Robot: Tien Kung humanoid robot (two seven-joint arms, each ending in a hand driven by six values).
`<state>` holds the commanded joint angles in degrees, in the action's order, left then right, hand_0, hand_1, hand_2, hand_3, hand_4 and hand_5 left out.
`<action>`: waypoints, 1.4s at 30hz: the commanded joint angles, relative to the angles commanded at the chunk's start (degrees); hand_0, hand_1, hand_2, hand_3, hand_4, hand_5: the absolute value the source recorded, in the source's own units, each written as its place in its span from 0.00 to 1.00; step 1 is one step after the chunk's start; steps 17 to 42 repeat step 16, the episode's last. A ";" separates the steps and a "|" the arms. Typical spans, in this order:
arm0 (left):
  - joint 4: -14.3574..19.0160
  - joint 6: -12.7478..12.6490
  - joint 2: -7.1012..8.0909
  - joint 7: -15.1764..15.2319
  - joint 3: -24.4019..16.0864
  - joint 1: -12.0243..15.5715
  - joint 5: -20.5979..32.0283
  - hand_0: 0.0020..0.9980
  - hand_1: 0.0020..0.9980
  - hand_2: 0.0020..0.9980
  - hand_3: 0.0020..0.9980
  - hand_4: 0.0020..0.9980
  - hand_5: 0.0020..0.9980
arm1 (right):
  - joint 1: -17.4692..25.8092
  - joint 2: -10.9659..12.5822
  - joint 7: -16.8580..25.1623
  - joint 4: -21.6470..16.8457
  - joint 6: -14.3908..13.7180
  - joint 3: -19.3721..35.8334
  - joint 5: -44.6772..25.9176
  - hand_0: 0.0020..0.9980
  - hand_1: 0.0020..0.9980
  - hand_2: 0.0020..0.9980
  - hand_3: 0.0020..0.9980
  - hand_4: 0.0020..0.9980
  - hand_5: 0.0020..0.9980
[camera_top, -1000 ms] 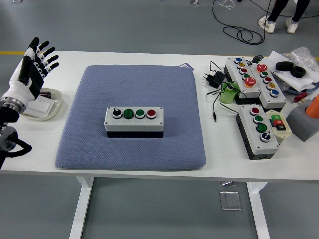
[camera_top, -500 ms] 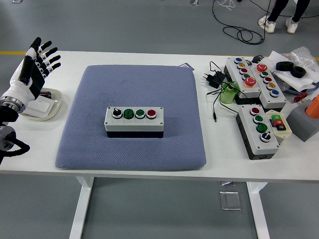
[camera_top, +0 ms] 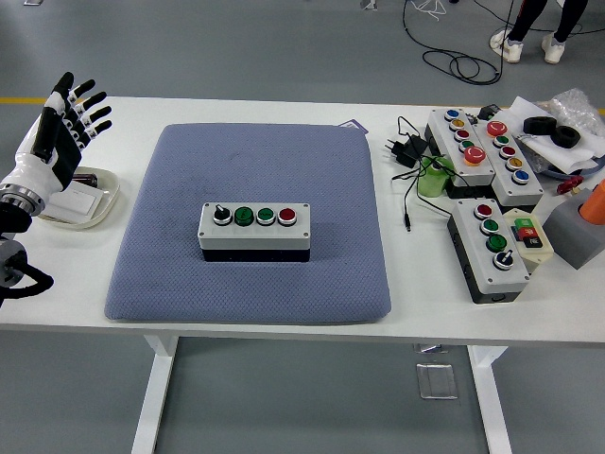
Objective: Pick up the button,place it on the desk,press the button,press the button
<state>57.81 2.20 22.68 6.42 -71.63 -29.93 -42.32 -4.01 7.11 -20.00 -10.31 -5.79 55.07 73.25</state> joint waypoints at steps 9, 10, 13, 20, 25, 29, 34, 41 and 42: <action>0.02 0.36 0.27 0.24 -0.20 -0.12 -0.03 0.87 0.90 0.93 0.95 0.74 1.00 | -0.10 0.02 0.03 0.00 -0.02 0.03 0.08 0.64 0.45 0.62 0.56 0.31 0.21; 0.00 0.41 0.35 0.31 -0.27 -0.07 0.02 0.87 0.90 0.93 0.95 0.74 1.00 | -0.09 0.02 0.03 0.00 -0.03 0.05 0.11 0.64 0.45 0.62 0.56 0.31 0.21; -0.01 0.46 0.49 0.35 -0.44 0.04 0.01 0.87 0.90 0.93 0.95 0.74 1.00 | -0.07 0.02 0.04 0.00 -0.05 0.09 0.09 0.64 0.45 0.62 0.56 0.31 0.21; -0.10 0.35 0.62 0.36 -0.67 0.11 -0.11 0.87 0.90 0.93 0.95 0.74 1.00 | -0.06 0.01 0.02 0.00 -0.05 0.28 0.32 0.64 0.45 0.62 0.56 0.31 0.21; -0.10 0.35 0.62 0.36 -0.67 0.11 -0.11 0.87 0.90 0.93 0.95 0.74 1.00 | -0.06 0.01 0.02 0.00 -0.05 0.28 0.32 0.64 0.45 0.62 0.56 0.31 0.21; -0.10 0.35 0.62 0.36 -0.67 0.11 -0.11 0.87 0.90 0.93 0.95 0.74 1.00 | -0.06 0.01 0.02 0.00 -0.05 0.28 0.32 0.64 0.45 0.62 0.56 0.31 0.21; -0.10 0.35 0.62 0.36 -0.67 0.11 -0.11 0.87 0.90 0.93 0.95 0.74 1.00 | -0.06 0.01 0.02 0.00 -0.05 0.28 0.32 0.64 0.45 0.62 0.56 0.31 0.21; -0.10 0.35 0.62 0.36 -0.67 0.11 -0.11 0.87 0.90 0.93 0.95 0.74 1.00 | -0.06 0.01 0.02 0.00 -0.05 0.28 0.32 0.64 0.45 0.62 0.56 0.31 0.21; -0.10 0.35 0.62 0.36 -0.67 0.11 -0.11 0.87 0.90 0.93 0.95 0.74 1.00 | -0.06 0.01 0.02 0.00 -0.05 0.28 0.32 0.64 0.45 0.62 0.56 0.31 0.21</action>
